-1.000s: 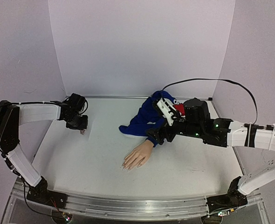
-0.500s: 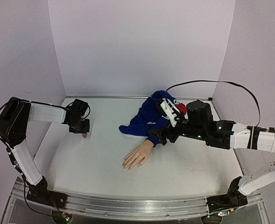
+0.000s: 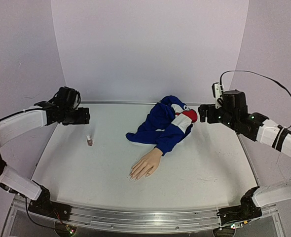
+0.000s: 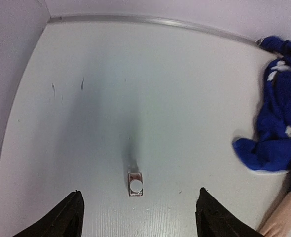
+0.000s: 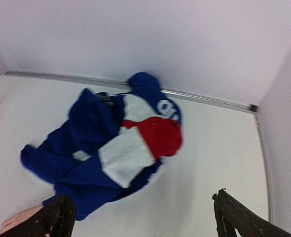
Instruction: Paint the nails
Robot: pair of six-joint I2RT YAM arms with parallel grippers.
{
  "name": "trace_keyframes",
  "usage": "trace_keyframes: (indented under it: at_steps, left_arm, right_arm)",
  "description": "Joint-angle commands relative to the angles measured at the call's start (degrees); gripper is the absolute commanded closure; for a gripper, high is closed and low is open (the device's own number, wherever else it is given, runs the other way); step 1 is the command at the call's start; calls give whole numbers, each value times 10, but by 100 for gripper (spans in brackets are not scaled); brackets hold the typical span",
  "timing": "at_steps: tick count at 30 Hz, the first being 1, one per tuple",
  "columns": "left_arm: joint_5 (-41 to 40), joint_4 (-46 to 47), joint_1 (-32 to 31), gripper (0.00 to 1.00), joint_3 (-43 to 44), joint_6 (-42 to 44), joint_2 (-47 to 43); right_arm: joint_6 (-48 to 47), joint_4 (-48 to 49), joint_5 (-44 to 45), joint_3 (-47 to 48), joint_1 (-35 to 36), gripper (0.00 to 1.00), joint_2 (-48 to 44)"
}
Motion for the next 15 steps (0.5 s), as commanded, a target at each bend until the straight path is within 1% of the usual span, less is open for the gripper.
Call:
trace_keyframes:
  at_steps: [1, 3, 7, 10, 13, 15]
  left_arm:
    - [13, -14, 2, 19, 72, 10, -141]
    - [15, -7, 2, 17, 82, 17, -190]
    - [20, 32, 2, 13, 81, 35, -275]
    - [30, 55, 2, 9, 76, 48, -319]
    - [32, 62, 2, 8, 75, 55, -344]
    - [37, 67, 2, 7, 75, 58, -355]
  right_arm:
    - [62, -81, 87, 52, -24, 2, -82]
    - [47, -84, 113, 54, -24, 2, -128]
    - [-7, -61, 122, 52, -23, 2, -211]
    - [-25, -60, 126, 63, -23, 2, -234]
    - [-37, -49, 110, 52, -24, 2, -247]
    - [-25, -62, 114, 61, -24, 2, -241]
